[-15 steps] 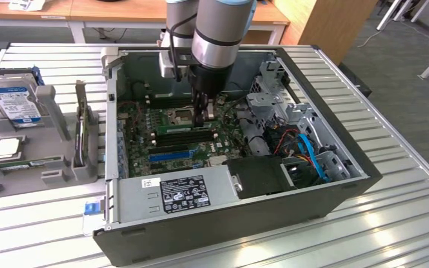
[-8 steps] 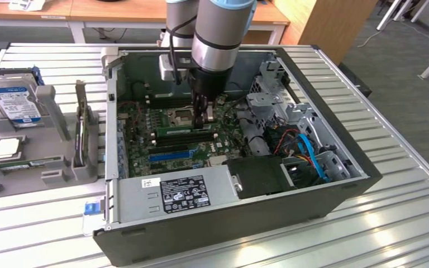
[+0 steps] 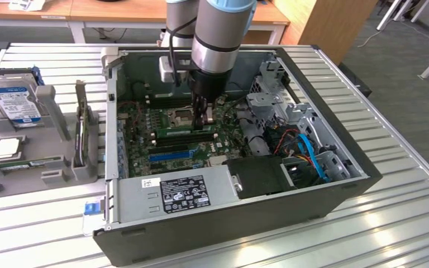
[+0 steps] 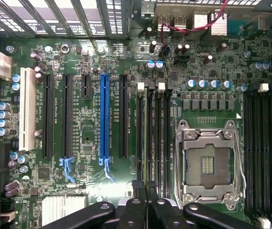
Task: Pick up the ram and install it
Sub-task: 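Insert the ram into the slot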
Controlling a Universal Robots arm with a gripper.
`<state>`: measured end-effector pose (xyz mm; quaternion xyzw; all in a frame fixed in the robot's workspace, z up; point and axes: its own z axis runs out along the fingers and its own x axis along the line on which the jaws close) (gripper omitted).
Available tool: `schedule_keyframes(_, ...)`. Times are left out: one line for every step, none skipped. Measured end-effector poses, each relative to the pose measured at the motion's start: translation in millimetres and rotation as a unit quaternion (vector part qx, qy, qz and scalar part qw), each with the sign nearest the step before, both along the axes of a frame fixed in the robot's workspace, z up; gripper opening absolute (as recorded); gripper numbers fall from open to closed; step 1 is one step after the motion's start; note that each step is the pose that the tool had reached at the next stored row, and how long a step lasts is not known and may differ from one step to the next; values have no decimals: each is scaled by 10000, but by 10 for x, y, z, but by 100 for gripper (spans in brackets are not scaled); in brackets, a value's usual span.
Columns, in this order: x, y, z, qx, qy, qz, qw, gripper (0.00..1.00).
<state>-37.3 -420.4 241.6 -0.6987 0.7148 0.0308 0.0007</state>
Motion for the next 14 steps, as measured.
schedule_keyframes(0, 0, -3, -1, 0, -3, 10000, 12)
schedule_keyframes(0, 0, -7, -1, 0, -7, 10000, 12)
schedule_keyframes(0, 0, -7, -1, 1, -9, 10000, 12)
schedule_keyframes(0, 0, -8, -1, 0, -9, 10000, 12)
schedule_keyframes(-1, 0, -9, 0, 0, -12, 10000, 12)
schedule_keyframes(-2, 0, -9, 0, 0, -13, 10000, 12)
schedule_keyframes(-3, 0, -10, 0, 0, -15, 10000, 12)
schedule_keyframes(-4, 0, -12, 0, 0, -18, 10000, 12)
schedule_keyframes(-4, -1, -15, 1, 0, -21, 10000, 12)
schedule_keyframes(-4, -2, -17, 0, 0, -25, 10000, 12)
schedule_keyframes(-4, -3, -20, -1, 0, -28, 10000, 12)
schedule_keyframes(-5, -4, -23, 0, 0, -32, 10000, 12)
schedule_keyframes(-5, -5, -27, 0, 0, -35, 10000, 12)
schedule_keyframes(-4, -6, -30, 0, 0, -38, 10000, 12)
